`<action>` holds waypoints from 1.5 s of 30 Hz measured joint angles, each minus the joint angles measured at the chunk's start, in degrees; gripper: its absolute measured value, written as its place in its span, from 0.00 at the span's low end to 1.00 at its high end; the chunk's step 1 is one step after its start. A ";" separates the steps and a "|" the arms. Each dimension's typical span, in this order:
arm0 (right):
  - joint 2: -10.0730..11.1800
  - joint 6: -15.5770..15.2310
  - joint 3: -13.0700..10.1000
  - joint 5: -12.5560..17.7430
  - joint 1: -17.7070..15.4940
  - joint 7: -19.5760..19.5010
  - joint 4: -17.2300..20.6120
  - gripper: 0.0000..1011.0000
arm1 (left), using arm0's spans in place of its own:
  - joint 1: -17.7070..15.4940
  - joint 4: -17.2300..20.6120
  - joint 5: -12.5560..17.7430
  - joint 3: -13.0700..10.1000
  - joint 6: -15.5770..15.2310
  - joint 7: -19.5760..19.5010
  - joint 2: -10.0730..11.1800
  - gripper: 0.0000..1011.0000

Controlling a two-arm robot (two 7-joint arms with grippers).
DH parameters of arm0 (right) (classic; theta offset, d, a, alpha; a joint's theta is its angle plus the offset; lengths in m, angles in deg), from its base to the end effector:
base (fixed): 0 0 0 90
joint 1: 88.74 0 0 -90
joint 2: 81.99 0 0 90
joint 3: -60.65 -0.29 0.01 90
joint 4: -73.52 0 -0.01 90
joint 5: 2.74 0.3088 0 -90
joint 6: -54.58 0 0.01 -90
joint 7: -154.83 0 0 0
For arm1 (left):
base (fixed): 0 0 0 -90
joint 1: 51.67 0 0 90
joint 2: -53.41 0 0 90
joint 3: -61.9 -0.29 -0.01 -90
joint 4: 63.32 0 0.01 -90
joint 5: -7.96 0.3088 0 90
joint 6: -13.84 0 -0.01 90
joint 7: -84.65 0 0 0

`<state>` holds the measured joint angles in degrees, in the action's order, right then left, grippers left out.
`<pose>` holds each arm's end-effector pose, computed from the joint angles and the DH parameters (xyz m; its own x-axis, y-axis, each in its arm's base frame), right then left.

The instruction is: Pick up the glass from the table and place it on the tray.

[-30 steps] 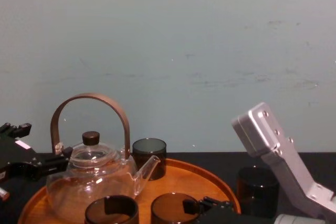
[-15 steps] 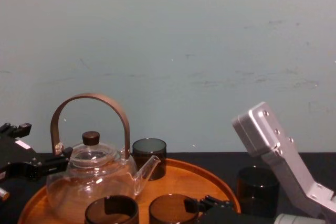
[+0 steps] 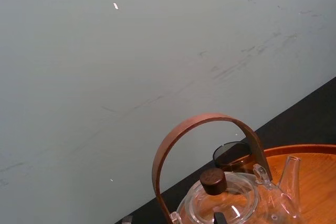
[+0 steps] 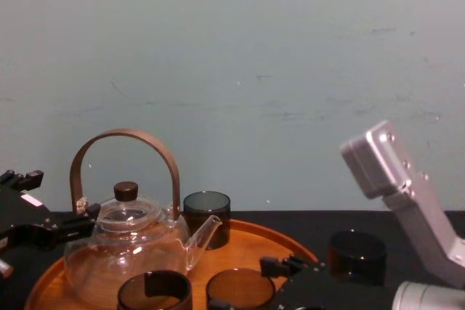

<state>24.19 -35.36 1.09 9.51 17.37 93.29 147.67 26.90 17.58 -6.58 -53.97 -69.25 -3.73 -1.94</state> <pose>0.3754 0.0450 -0.3243 0.7969 -0.5993 0.0761 0.6001 0.7709 -0.2134 0.3581 0.0827 -0.3023 0.2924 0.8802 0.3739 -0.9552 0.2874 0.0703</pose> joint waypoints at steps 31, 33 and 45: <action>10.80 1.28 -7.82 2.89 -14.49 -3.74 18.84 0.99 | 0.00 0.00 0.00 0.00 0.00 0.00 0.00 0.99; 11.12 1.45 -8.67 3.30 -15.11 -4.01 18.93 0.99 | 0.00 0.00 0.00 0.00 0.00 0.00 0.00 0.99; 11.56 1.58 -13.93 6.14 -16.30 -5.06 16.82 0.99 | 0.00 0.00 0.00 0.00 0.00 0.00 0.00 0.99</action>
<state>35.75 -33.78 -12.85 15.64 1.07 88.23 164.49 26.89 17.58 -6.59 -53.97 -69.25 -3.73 -1.94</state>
